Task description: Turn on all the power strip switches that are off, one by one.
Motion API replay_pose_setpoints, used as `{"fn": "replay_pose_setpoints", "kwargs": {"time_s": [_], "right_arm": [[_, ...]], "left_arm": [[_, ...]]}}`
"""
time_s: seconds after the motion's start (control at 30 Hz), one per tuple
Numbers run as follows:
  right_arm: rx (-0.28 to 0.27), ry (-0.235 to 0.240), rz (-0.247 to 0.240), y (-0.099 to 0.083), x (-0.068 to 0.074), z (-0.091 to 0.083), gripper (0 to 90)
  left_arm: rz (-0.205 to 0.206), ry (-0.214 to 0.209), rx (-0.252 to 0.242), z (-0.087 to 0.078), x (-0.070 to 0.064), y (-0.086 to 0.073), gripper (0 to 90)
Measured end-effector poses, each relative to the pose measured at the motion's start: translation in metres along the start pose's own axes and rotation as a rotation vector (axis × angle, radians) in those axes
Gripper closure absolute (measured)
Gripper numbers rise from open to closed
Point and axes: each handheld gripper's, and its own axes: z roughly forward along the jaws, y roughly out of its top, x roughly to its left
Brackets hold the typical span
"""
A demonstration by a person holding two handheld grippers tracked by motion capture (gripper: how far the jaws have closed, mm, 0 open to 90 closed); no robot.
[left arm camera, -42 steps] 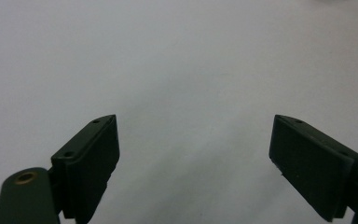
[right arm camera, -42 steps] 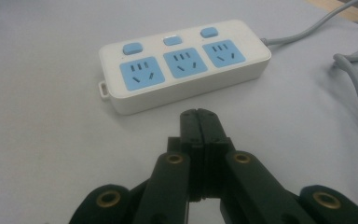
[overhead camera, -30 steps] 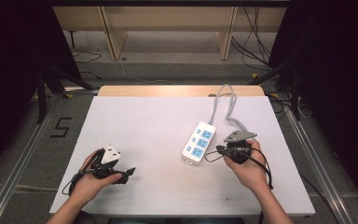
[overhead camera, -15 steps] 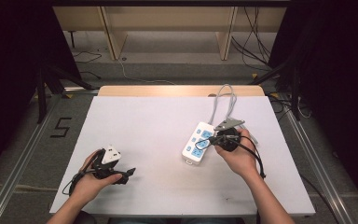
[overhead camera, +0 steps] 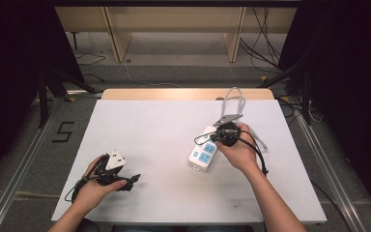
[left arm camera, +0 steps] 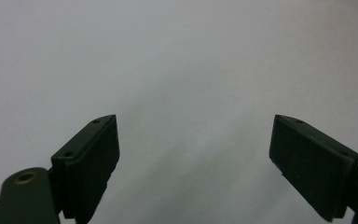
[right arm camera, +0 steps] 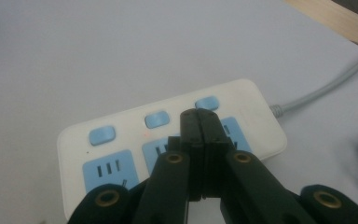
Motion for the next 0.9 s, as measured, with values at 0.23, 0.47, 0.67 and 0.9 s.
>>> {"fn": "replay_pose_setpoints", "kwargs": {"time_s": [0.23, 0.47, 0.67, 0.9], "right_arm": [[0.027, -0.003, -0.002, 0.010, -0.002, 0.012, 90.0], [0.056, -0.004, -0.012, 0.015, -0.002, 0.026, 90.0], [0.077, -0.004, -0.006, 0.020, -0.005, 0.036, 90.0], [0.095, 0.001, 0.020, 0.022, -0.012, 0.048, 90.0]], "left_arm": [[0.002, 0.002, 0.002, 0.000, 0.000, 0.000, 15.9], [0.007, 0.002, 0.005, 0.000, 0.000, 0.000, 15.9], [0.008, 0.002, 0.004, 0.000, 0.000, 0.000, 16.0], [0.010, 0.002, 0.005, 0.000, 0.000, 0.000, 16.0]]}}
